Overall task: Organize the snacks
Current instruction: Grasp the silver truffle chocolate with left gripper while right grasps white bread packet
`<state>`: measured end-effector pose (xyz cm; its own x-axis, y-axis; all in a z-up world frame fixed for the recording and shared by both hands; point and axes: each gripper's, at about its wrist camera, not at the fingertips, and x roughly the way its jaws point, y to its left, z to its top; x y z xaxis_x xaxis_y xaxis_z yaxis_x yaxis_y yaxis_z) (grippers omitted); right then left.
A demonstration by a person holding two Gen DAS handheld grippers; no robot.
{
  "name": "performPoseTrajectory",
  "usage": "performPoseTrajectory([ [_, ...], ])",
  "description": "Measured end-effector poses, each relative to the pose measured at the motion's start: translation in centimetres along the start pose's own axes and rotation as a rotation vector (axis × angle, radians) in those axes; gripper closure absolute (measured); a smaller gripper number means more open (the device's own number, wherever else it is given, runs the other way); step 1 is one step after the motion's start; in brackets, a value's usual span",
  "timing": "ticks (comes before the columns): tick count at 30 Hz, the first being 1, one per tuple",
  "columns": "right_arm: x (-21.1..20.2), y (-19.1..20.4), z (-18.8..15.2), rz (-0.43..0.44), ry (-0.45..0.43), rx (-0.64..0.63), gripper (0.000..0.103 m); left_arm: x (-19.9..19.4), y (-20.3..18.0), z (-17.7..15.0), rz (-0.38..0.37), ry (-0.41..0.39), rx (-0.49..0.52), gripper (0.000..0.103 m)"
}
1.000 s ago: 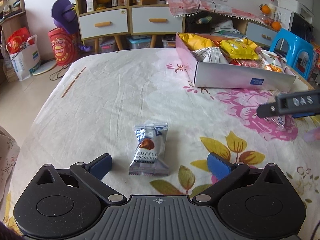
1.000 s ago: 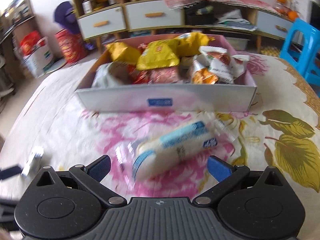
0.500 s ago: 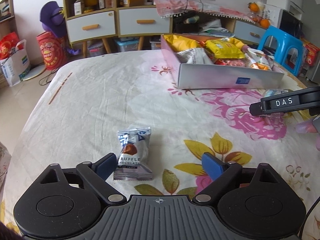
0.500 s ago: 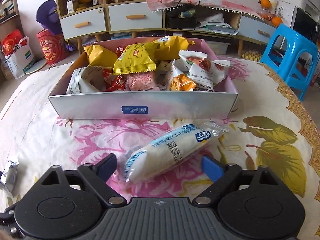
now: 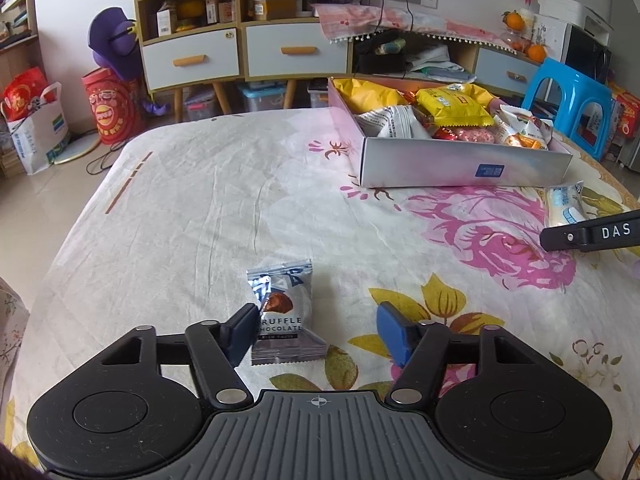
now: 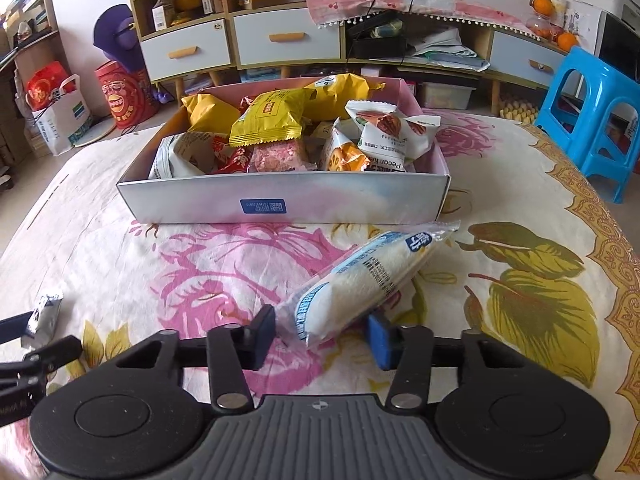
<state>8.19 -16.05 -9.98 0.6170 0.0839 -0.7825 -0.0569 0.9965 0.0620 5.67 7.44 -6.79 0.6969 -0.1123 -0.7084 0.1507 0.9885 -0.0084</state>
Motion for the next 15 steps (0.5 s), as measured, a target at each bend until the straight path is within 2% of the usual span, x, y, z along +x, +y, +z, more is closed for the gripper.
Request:
performPoseTrajectory([
  [4, -0.20, 0.01, -0.10, 0.016, 0.004, -0.009, 0.077, -0.12, -0.05, 0.07, 0.000, -0.003, -0.002, 0.055],
  [8, -0.39, -0.02, -0.13, 0.033, 0.007, -0.013, 0.087, -0.23, 0.09, 0.16, -0.010, -0.003, -0.004, 0.076],
  [15, -0.58, 0.24, -0.04, 0.061, 0.015, -0.022, 0.102, -0.34, 0.59, 0.40, -0.031, 0.003, -0.044, 0.081],
])
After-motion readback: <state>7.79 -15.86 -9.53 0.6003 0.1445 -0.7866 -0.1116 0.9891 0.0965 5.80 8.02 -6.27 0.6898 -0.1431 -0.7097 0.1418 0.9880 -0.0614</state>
